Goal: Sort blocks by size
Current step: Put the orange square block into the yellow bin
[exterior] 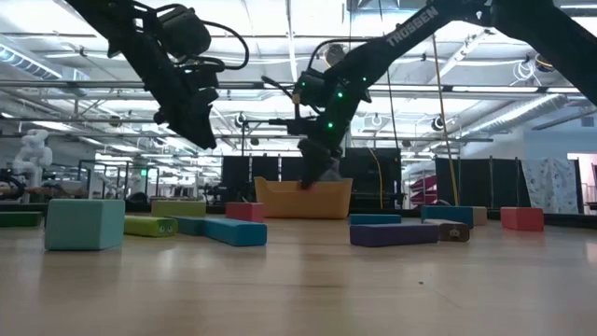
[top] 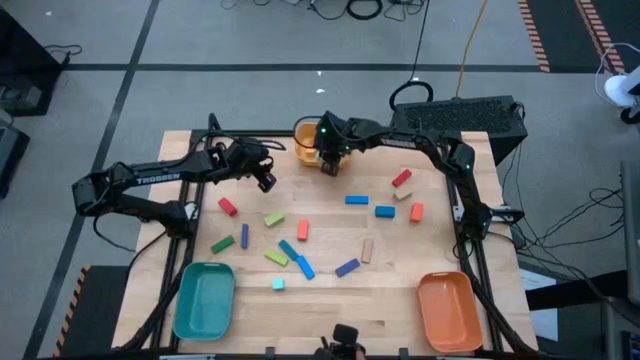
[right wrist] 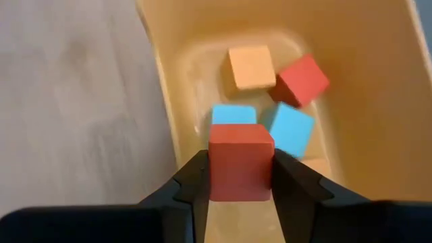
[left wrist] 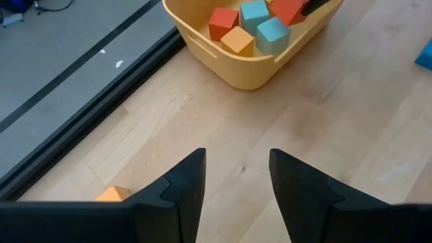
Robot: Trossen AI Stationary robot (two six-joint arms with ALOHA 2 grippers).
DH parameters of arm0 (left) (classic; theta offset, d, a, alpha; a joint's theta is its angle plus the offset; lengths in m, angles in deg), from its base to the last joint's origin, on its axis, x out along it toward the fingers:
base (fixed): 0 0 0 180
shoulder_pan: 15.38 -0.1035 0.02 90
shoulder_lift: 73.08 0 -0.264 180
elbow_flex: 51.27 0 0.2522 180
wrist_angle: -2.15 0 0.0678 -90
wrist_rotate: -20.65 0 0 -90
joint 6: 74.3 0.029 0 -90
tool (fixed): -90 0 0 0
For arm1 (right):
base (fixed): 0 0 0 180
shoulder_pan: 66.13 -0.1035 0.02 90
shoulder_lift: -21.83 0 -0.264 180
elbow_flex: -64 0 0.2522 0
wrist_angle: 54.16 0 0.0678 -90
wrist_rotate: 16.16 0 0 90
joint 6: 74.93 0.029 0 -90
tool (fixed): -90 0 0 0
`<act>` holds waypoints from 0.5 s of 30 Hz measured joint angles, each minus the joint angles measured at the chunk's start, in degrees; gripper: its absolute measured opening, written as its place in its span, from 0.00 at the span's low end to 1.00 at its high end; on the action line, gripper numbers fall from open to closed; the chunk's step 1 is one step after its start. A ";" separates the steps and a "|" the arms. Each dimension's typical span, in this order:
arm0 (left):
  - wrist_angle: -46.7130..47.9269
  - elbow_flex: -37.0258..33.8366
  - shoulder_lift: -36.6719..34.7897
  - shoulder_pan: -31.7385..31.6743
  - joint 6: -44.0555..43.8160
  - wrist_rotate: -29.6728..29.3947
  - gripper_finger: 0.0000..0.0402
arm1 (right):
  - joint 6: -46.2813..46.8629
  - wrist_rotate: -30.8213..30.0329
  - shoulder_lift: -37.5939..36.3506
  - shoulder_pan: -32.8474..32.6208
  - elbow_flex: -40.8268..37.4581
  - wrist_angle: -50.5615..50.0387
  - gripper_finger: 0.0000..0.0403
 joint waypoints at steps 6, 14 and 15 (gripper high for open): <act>1.24 0.00 0.00 0.26 -1.49 2.74 0.41 | 1.91 -0.24 0.16 0.52 0.00 -0.41 0.33; 4.25 -0.35 0.00 1.13 -2.97 6.25 0.41 | 1.60 -0.18 0.12 0.51 0.00 -1.32 0.44; 4.20 -0.55 0.00 1.44 -2.97 6.23 0.41 | 1.52 -0.18 0.06 0.51 0.00 -1.35 0.45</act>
